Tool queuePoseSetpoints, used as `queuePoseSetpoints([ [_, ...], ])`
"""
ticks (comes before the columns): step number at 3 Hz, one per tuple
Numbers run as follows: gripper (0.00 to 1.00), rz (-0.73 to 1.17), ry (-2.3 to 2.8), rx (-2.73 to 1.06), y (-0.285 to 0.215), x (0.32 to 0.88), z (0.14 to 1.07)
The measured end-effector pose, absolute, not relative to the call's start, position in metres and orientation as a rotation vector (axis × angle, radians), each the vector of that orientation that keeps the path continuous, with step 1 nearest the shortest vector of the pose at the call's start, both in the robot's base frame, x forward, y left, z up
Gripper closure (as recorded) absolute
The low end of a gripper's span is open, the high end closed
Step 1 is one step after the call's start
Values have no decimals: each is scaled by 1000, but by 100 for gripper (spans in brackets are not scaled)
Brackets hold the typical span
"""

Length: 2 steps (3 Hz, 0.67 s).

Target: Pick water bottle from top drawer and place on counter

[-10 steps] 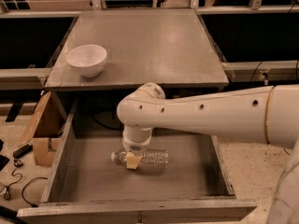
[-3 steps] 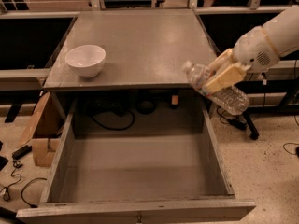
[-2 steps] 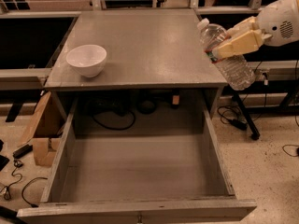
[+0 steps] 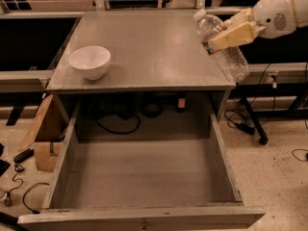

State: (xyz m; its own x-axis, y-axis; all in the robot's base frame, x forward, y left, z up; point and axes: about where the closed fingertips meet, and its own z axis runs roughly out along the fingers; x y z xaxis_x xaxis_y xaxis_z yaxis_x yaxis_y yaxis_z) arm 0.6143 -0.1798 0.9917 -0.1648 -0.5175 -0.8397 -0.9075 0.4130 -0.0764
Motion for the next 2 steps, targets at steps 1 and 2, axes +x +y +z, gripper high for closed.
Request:
queuePoseSetpoints([
  [1,100,591,1728,-1158,-153,647,1011],
  [2,100,565,1573,-1048,-111,689,1035],
])
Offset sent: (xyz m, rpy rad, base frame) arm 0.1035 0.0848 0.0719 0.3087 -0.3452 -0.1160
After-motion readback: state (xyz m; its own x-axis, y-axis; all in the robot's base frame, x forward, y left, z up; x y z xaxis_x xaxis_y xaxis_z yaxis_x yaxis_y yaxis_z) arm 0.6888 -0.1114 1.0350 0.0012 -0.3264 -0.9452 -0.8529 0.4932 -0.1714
